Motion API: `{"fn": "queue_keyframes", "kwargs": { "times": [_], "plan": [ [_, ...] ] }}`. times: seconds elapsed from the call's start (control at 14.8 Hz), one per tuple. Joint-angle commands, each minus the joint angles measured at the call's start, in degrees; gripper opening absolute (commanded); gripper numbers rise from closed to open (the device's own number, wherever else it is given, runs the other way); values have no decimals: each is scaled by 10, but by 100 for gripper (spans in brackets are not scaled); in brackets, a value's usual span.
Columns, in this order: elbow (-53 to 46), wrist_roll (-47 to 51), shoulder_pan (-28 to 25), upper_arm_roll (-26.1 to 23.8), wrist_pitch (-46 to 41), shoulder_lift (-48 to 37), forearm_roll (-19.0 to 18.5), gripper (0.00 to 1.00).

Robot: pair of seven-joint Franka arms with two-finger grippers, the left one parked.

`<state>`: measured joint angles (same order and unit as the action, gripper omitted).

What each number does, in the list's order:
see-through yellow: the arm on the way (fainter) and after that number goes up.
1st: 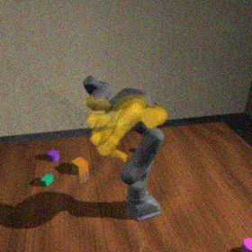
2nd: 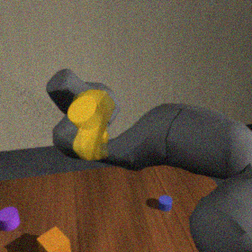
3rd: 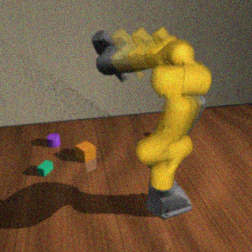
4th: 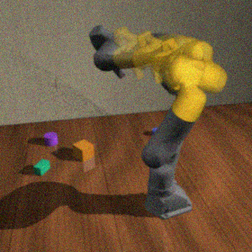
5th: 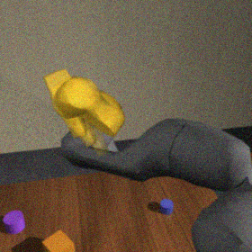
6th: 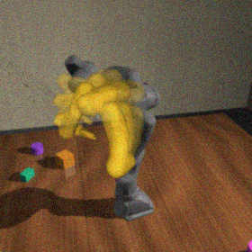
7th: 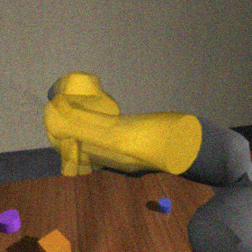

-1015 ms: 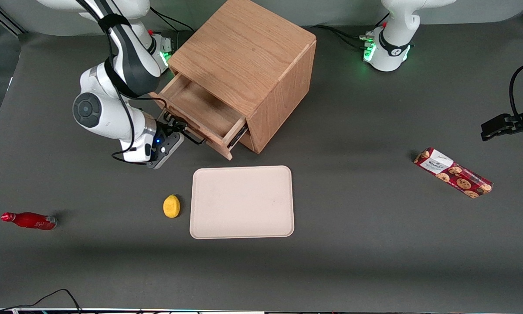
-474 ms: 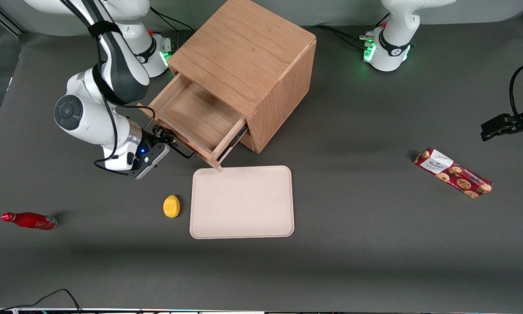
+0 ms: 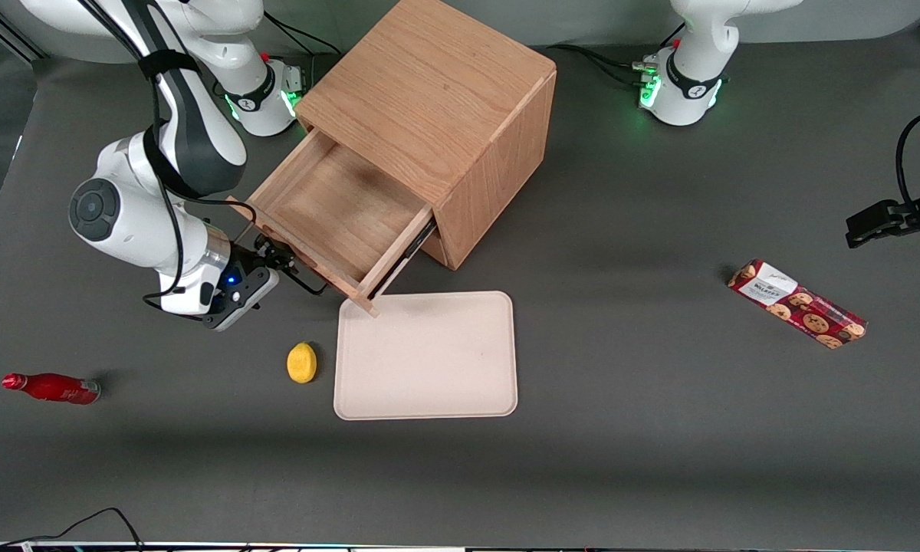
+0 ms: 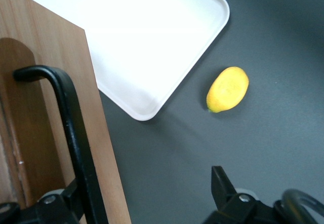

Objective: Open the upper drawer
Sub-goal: 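Pull the upper drawer outward by its handle with the right gripper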

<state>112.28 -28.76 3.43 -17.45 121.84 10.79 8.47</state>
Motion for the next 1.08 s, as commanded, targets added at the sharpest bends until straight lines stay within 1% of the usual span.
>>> {"fn": "queue_keyframes", "kwargs": {
  "times": [0.0,0.07,0.2,0.47,0.61,1.02],
  "plan": [
    [-25,-7,4,1,2,20,-16,100],
    [-29,-7,5,2,2,23,-17,100],
    [-35,-8,8,9,2,27,-31,100],
    [-44,-8,11,32,5,34,-35,100],
    [-51,-8,17,34,6,37,-49,100],
    [-71,-5,23,41,6,44,-50,100]
  ]
}}
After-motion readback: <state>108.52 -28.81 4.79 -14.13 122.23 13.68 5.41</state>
